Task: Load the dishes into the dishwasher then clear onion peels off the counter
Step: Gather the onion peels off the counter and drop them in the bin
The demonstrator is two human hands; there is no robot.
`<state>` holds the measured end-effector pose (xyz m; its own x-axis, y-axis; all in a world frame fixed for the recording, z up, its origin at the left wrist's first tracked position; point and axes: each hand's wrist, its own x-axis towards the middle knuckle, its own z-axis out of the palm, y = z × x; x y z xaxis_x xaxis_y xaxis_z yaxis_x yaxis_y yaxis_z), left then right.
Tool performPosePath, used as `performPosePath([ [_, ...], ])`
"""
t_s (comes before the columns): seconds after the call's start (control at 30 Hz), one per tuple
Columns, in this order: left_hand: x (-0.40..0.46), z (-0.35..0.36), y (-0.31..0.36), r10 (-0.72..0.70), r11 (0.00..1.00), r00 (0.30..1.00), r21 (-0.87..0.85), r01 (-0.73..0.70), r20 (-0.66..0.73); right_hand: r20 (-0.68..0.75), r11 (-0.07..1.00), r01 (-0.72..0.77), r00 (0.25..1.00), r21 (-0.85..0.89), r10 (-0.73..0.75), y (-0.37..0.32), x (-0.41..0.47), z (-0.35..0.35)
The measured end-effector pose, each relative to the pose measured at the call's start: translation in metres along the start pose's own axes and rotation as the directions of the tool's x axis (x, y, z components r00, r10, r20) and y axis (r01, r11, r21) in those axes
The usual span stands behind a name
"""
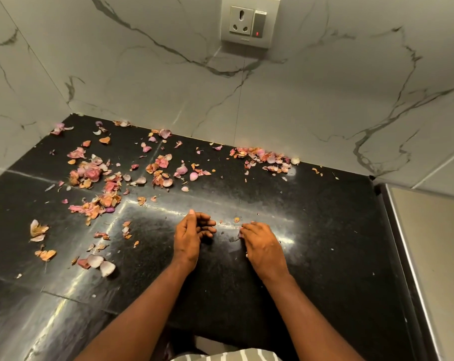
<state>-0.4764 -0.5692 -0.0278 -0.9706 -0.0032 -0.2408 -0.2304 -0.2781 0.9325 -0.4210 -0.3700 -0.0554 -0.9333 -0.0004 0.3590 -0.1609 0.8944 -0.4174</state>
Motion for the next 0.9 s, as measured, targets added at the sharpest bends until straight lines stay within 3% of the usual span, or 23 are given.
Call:
performPosePath([
  [0.07,-0.001,0.000,0.001,-0.003,1.000,1.000,0.004,0.003,0.004,-0.030,0.975,-0.199,0.979,0.099,0.203,0.007,0.004,-0.010],
  [0.13,-0.001,0.000,0.001,-0.006,1.000,1.000,0.011,0.006,0.008,0.062,0.926,-0.349,0.937,0.147,0.343,0.014,0.010,-0.015],
  [0.23,0.000,0.001,0.002,-0.003,1.000,1.000,0.026,0.002,0.010,0.284,0.941,-0.332,0.910,0.064,0.302,0.011,0.007,-0.012],
  [0.37,0.001,0.001,0.001,-0.003,0.999,1.000,0.036,0.003,-0.001,0.408,0.965,-0.240,0.896,0.109,0.177,-0.009,-0.004,-0.014],
  [0.47,0.001,0.001,0.001,0.001,0.999,1.000,0.039,-0.001,0.001,0.425,0.942,-0.271,0.890,0.199,0.166,-0.015,-0.001,-0.034],
  [0.63,-0.001,0.001,0.001,0.006,1.000,1.000,0.022,-0.006,0.008,0.393,0.862,-0.450,0.854,0.233,0.340,-0.004,0.013,-0.088],
  [0.7,-0.002,0.002,-0.001,0.007,1.000,1.000,0.017,-0.007,-0.001,0.480,0.851,-0.516,0.773,0.099,0.414,0.006,0.016,-0.109],
  [0.83,-0.005,0.001,-0.003,0.005,1.000,1.000,0.011,-0.005,-0.016,0.647,0.782,-0.557,0.492,-0.280,0.582,0.006,0.011,-0.133],
  [0.9,-0.006,0.001,-0.003,0.005,1.000,1.000,0.020,-0.004,-0.013,0.696,0.755,-0.552,0.383,-0.354,0.607,-0.002,0.005,-0.130],
])
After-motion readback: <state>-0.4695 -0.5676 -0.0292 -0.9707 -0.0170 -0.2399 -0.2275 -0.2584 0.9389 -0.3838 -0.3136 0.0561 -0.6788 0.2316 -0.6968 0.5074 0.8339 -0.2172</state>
